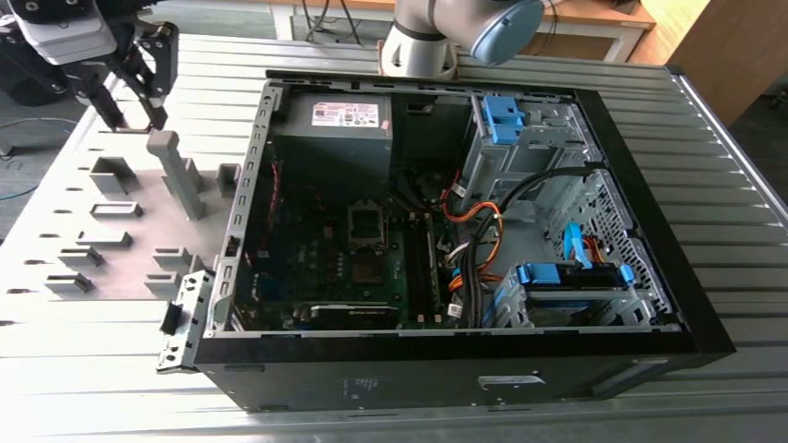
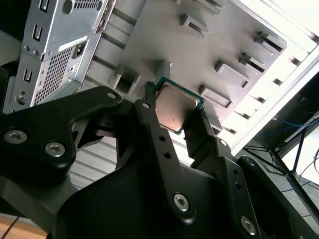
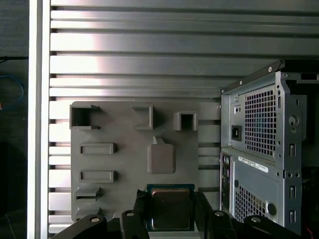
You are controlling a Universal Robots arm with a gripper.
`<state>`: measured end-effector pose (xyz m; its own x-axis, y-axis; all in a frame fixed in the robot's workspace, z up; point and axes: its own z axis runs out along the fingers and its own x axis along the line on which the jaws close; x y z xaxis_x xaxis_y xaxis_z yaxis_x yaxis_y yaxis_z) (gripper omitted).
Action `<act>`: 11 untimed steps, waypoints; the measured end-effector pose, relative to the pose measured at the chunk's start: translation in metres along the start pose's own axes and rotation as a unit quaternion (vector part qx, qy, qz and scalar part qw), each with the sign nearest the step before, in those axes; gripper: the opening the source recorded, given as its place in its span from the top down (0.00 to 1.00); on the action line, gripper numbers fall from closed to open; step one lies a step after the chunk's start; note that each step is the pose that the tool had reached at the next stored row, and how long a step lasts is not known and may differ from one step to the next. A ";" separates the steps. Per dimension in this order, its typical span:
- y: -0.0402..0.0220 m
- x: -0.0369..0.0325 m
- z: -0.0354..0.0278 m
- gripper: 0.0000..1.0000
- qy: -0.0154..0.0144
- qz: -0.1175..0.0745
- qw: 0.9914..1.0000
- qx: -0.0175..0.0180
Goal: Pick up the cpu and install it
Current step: 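Pick up the cpu and move it towards the insertion slot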
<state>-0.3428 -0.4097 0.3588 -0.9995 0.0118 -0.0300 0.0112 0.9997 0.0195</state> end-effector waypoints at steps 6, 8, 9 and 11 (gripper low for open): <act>0.0001 -0.0108 0.0003 0.53 0.000 0.000 1.000 0.000; 0.0001 -0.0143 0.0004 0.53 0.000 0.000 1.000 0.000; 0.0002 -0.0160 0.0005 0.53 0.000 0.000 1.000 0.000; 0.0002 -0.0194 0.0006 0.53 0.000 0.000 1.000 0.000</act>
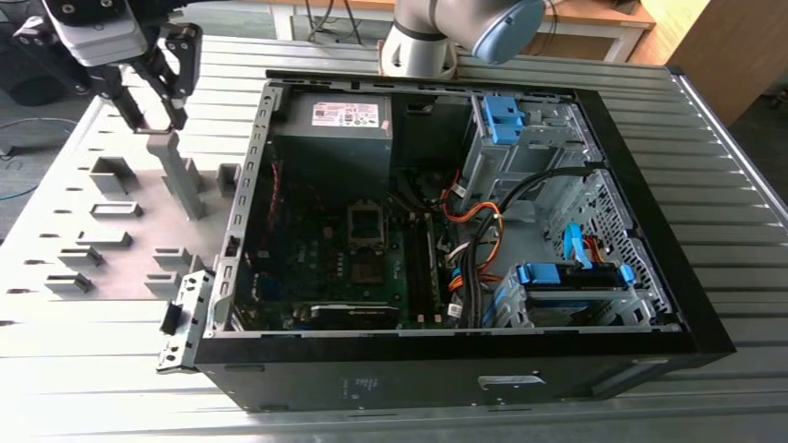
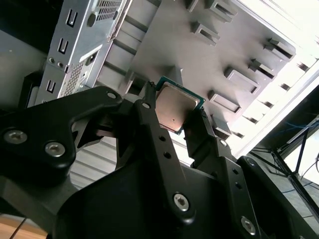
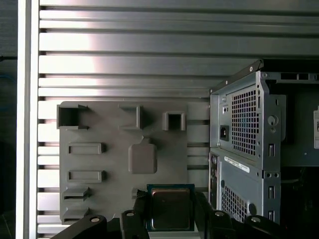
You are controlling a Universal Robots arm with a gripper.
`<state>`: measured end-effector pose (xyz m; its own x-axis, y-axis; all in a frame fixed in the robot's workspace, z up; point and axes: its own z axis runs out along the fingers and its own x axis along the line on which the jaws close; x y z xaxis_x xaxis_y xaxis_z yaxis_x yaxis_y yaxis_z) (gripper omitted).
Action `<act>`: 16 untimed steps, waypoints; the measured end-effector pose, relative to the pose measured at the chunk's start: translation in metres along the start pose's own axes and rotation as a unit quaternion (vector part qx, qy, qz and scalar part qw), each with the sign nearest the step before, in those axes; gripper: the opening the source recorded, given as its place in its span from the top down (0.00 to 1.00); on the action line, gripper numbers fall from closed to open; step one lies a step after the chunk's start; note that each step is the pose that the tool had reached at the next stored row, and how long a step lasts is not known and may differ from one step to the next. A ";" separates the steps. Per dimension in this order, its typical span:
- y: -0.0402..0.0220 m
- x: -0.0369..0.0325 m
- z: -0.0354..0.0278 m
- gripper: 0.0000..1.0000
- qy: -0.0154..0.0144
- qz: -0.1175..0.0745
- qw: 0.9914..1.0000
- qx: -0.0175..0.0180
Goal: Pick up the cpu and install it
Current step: 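Pick up the cpu and move it towards the insertion slot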
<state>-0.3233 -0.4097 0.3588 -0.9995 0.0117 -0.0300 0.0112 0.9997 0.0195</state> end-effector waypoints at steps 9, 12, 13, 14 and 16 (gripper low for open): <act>0.0002 -0.0179 0.0005 0.53 0.000 0.000 1.000 0.000; 0.0003 -0.0252 0.0008 0.53 0.000 0.000 1.000 0.000; 0.0003 -0.0276 0.0008 0.53 0.000 0.000 1.000 0.000; 0.0003 -0.0302 0.0009 0.53 0.000 0.000 1.000 0.000; 0.0004 -0.0347 0.0010 0.53 0.000 0.000 1.000 0.000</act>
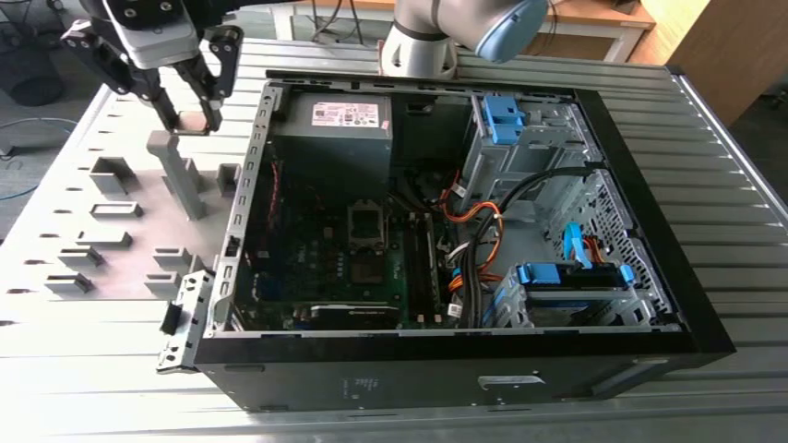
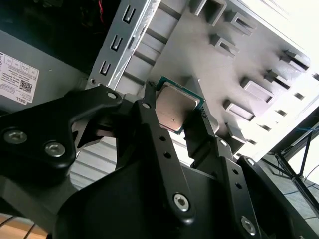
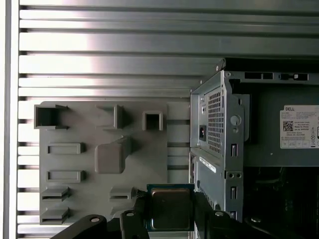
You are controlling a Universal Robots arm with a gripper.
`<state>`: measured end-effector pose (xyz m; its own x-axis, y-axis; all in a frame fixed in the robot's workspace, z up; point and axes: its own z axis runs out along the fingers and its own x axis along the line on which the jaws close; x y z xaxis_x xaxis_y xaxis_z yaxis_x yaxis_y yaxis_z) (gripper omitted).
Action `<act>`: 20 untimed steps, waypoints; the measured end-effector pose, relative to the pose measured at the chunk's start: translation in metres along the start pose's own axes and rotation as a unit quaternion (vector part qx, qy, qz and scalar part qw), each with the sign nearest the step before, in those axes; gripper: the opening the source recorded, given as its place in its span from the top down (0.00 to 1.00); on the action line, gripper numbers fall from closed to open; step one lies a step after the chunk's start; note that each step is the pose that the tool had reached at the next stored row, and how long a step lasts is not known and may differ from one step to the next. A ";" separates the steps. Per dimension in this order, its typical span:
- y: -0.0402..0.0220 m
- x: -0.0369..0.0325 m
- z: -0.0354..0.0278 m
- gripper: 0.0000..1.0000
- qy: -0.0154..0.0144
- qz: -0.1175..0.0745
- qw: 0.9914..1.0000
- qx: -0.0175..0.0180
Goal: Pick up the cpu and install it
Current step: 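Pick up the cpu and move it towards the insertion slot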
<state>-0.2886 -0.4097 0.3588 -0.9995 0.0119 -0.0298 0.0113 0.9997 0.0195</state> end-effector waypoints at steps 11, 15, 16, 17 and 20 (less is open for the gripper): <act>0.0002 -0.0268 0.0009 0.53 0.000 0.000 1.000 0.000; 0.0002 -0.0369 0.0012 0.53 0.000 0.000 1.000 0.000; 0.0001 -0.0394 0.0013 0.53 0.000 0.000 1.000 0.000; 0.0002 -0.0419 0.0014 0.53 0.000 0.000 1.000 0.000; 0.0001 -0.0503 0.0016 0.53 0.000 0.000 1.000 0.000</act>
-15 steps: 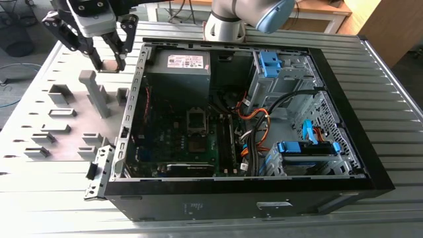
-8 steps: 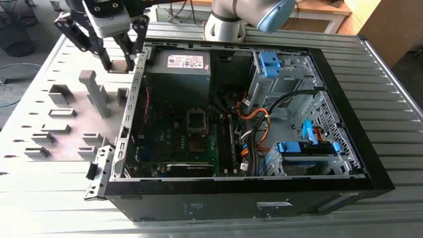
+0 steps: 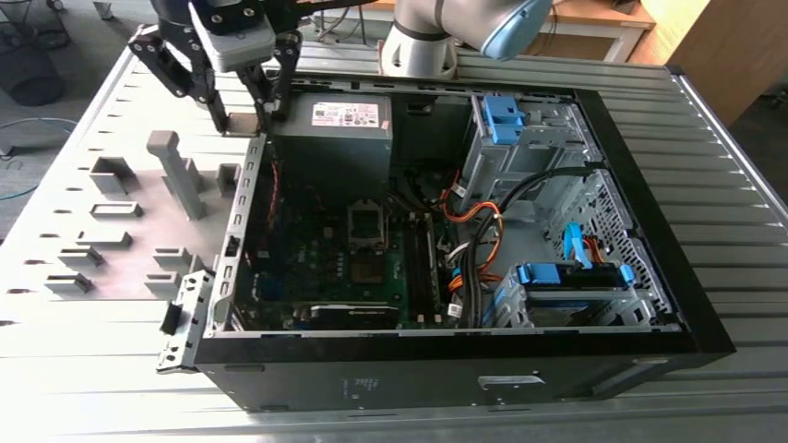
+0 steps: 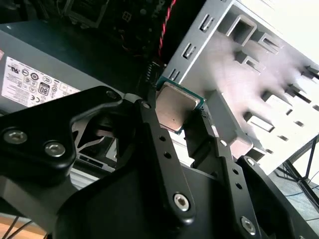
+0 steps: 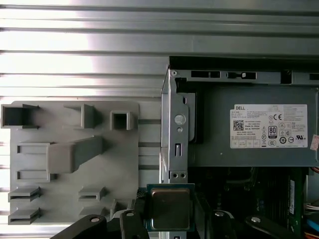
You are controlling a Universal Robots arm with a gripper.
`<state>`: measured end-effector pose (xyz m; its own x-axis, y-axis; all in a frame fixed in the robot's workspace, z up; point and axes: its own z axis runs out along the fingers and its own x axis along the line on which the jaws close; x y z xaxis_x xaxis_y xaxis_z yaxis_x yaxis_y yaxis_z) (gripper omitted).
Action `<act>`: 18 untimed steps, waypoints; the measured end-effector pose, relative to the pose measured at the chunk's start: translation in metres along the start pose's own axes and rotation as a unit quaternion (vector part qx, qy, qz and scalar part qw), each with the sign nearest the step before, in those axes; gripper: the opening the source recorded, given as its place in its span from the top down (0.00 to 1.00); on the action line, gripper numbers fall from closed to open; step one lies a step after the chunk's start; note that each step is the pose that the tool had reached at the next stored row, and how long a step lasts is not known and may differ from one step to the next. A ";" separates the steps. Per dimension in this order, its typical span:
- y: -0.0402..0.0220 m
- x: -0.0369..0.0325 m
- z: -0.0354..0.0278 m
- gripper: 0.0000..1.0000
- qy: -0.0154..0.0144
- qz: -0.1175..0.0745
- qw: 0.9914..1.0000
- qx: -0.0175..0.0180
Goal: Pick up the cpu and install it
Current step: 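Pick up the cpu and move it towards the insertion slot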
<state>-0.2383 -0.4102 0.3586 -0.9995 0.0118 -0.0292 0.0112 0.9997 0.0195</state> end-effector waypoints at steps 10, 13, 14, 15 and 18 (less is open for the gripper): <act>0.0001 -0.0261 0.0009 0.53 0.000 0.000 1.000 0.000; 0.0002 -0.0339 0.0011 0.53 0.000 0.000 1.000 0.000; 0.0002 -0.0366 0.0013 0.53 0.000 0.000 1.000 0.000; 0.0002 -0.0391 0.0013 0.53 0.000 0.000 1.000 0.000; 0.0003 -0.0472 0.0016 0.53 0.000 0.000 1.000 0.000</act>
<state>-0.1910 -0.4104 0.3584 -0.9995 0.0117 -0.0288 0.0112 0.9997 0.0195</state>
